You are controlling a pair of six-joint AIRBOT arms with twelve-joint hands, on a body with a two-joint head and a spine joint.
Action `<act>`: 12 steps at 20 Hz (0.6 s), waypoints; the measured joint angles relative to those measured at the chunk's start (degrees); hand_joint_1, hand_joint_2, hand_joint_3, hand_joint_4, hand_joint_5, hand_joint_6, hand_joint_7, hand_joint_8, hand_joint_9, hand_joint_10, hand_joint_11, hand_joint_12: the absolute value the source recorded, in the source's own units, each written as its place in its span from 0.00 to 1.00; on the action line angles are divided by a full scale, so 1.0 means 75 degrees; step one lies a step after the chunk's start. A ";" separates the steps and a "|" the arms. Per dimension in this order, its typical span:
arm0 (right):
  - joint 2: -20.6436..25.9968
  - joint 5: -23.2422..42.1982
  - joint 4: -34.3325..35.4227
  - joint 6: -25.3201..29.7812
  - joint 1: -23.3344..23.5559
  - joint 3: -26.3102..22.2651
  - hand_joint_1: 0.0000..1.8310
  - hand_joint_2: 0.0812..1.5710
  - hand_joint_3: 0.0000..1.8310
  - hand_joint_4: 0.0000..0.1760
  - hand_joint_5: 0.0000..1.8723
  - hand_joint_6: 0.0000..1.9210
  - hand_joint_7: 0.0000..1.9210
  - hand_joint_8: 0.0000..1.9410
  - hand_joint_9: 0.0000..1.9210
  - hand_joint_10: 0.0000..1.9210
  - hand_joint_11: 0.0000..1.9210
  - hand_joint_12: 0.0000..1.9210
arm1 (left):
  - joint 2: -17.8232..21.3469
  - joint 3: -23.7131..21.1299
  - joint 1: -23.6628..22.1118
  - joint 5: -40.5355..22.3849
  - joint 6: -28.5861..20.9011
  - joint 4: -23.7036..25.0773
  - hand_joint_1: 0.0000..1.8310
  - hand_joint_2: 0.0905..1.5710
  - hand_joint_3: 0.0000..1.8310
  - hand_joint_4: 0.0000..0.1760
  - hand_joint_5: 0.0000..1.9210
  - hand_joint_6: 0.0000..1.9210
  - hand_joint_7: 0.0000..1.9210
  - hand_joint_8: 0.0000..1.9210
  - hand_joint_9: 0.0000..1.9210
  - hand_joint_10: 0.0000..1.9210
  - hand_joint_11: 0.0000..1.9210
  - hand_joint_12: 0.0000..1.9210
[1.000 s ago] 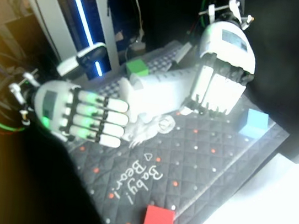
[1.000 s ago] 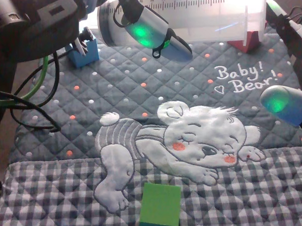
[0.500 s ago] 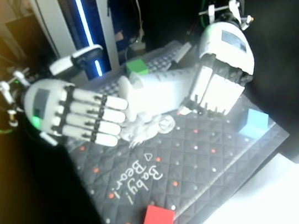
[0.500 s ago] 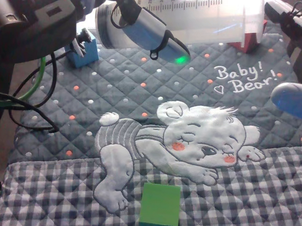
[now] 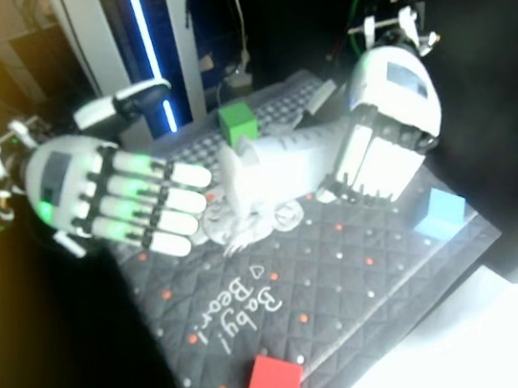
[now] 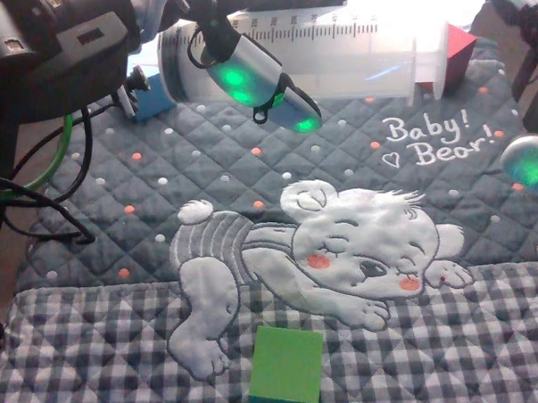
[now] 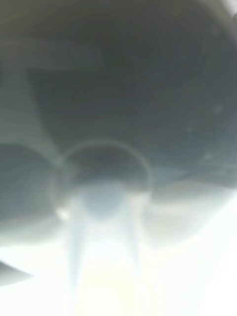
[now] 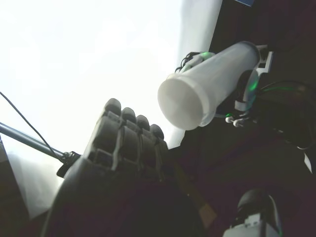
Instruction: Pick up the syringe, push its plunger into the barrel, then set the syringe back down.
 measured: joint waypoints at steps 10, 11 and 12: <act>0.0189 0.0102 -0.0009 -0.0323 0.0117 -0.0064 0.00 0.51 0.00 0.00 0.00 0.00 0.00 0.00 0.00 0.00 0.03 0.01 | -0.0271 0.0111 0.0093 0.0801 -0.0006 0.0589 0.80 0.53 0.27 1.00 0.51 1.00 0.65 1.00 0.73 1.00 0.78 1.00; 0.0192 0.0134 0.0035 -0.0344 0.0117 -0.0087 0.01 0.51 0.00 0.00 0.00 0.00 0.00 0.00 0.00 0.00 0.03 0.01 | -0.0297 0.0117 0.0114 0.0854 -0.0012 0.0650 0.78 0.54 0.28 1.00 0.51 1.00 0.66 1.00 0.74 1.00 0.78 1.00; 0.0192 0.0172 0.0038 -0.0347 0.0117 -0.0102 0.01 0.50 0.00 0.00 0.00 0.00 0.00 0.00 0.01 0.00 0.03 0.01 | -0.0323 0.0117 0.0114 0.0927 -0.0009 0.0755 0.79 0.53 0.30 0.96 0.52 1.00 0.67 1.00 0.75 1.00 0.79 1.00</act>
